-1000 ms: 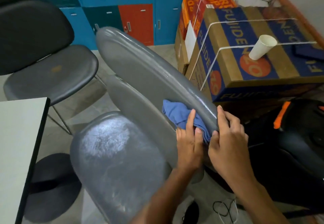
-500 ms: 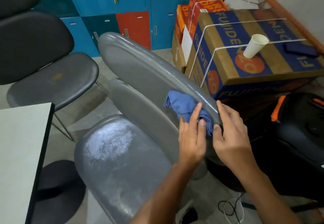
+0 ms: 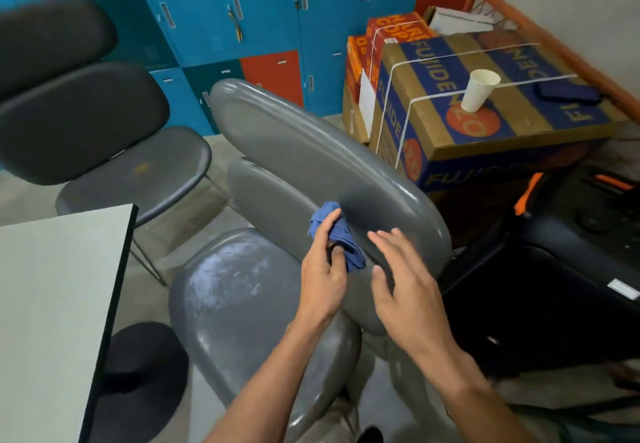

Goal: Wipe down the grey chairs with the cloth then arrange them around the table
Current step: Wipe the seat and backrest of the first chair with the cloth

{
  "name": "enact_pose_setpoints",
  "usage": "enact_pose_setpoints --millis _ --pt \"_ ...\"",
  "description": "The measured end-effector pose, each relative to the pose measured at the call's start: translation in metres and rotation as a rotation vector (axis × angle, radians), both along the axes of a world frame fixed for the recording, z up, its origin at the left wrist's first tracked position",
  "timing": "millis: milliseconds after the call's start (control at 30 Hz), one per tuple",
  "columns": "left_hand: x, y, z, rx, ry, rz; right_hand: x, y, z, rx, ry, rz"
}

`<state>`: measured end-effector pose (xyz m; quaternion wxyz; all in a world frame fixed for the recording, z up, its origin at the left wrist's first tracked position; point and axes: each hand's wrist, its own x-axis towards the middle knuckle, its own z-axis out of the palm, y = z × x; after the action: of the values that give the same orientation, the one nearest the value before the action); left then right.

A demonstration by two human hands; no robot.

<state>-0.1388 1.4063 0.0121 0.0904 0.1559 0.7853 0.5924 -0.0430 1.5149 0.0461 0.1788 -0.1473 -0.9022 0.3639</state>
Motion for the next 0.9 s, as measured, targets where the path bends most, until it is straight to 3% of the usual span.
enact_pose_setpoints --millis 267,367,567,767,900 --pt "0.062 -0.069 0.017 -0.157 -0.115 -0.245 0.026 -0.044 -0.028 -0.417 -0.302 0.095" --pt "0.078 -0.092 0.021 -0.31 -0.074 -0.236 0.038 -0.053 -0.038 -0.397 -0.215 0.041" --pt "0.096 -0.127 0.017 -0.568 0.104 0.063 0.053 -0.061 -0.043 -0.346 -0.121 0.034" --pt "0.086 -0.152 0.012 -0.824 0.142 0.058 0.051 -0.069 -0.046 -0.278 -0.181 0.123" --pt "0.07 -0.165 0.003 -0.875 0.104 0.014 0.042 -0.076 -0.056 -0.24 -0.213 0.171"
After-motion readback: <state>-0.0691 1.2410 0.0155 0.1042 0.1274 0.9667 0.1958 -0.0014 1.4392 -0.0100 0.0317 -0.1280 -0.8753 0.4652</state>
